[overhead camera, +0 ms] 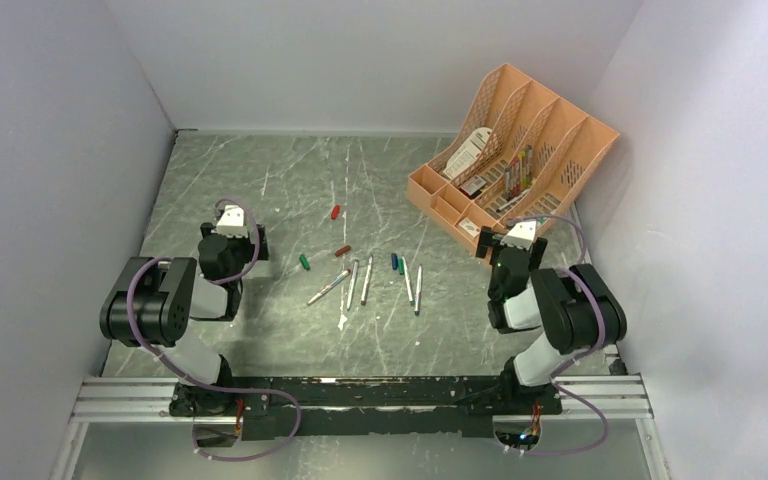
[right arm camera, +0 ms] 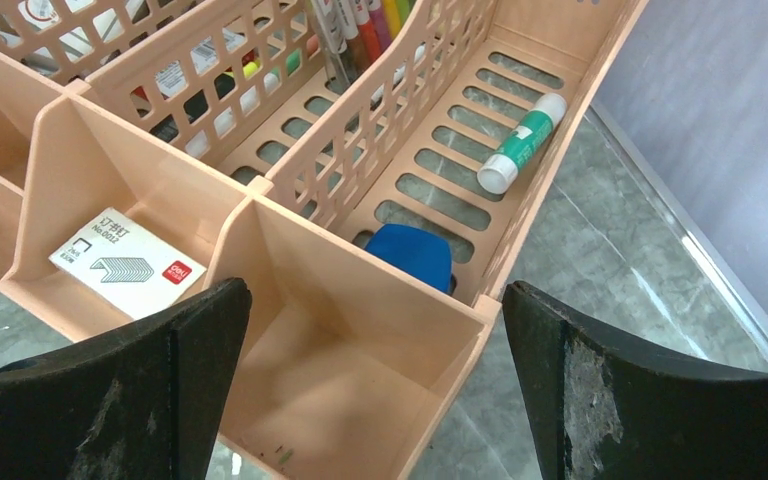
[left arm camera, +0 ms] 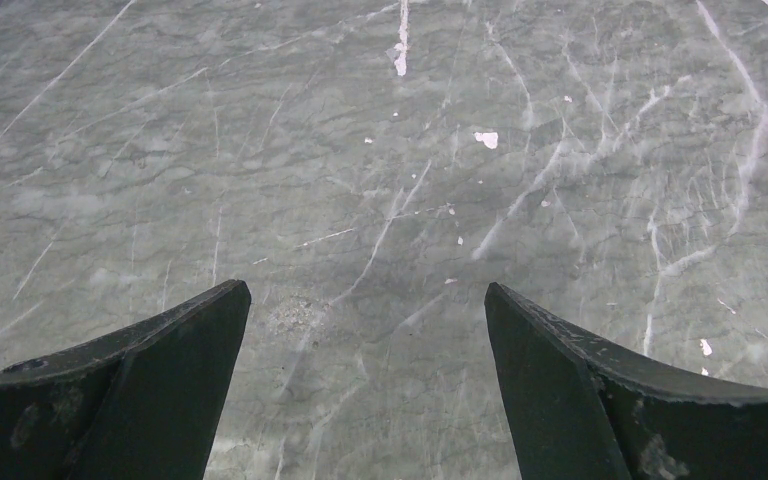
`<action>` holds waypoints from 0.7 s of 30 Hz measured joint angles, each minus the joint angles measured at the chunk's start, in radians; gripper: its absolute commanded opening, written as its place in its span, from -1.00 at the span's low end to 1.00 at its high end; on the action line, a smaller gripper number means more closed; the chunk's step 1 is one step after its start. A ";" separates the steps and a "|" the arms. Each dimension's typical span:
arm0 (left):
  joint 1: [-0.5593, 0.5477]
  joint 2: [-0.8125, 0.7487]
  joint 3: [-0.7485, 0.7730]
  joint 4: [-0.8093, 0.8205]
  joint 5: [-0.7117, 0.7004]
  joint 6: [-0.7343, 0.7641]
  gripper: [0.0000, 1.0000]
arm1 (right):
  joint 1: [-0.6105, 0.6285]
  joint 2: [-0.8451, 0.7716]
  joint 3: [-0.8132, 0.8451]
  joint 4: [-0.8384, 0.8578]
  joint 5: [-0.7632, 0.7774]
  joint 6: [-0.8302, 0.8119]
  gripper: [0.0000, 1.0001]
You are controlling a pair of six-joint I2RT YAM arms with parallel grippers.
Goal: Insert the pens into the pen caps
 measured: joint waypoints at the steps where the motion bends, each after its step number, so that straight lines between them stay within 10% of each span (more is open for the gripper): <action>1: 0.000 0.000 0.000 0.000 0.000 0.000 0.99 | 0.002 -0.024 0.000 -0.027 0.005 0.000 1.00; 11: 0.000 0.000 0.000 0.000 0.000 0.000 0.99 | 0.084 -0.590 0.191 -0.535 -0.155 0.072 1.00; 21: 0.000 0.000 0.000 0.000 0.000 0.000 0.99 | 0.156 -0.686 0.268 -0.888 -0.401 0.256 1.00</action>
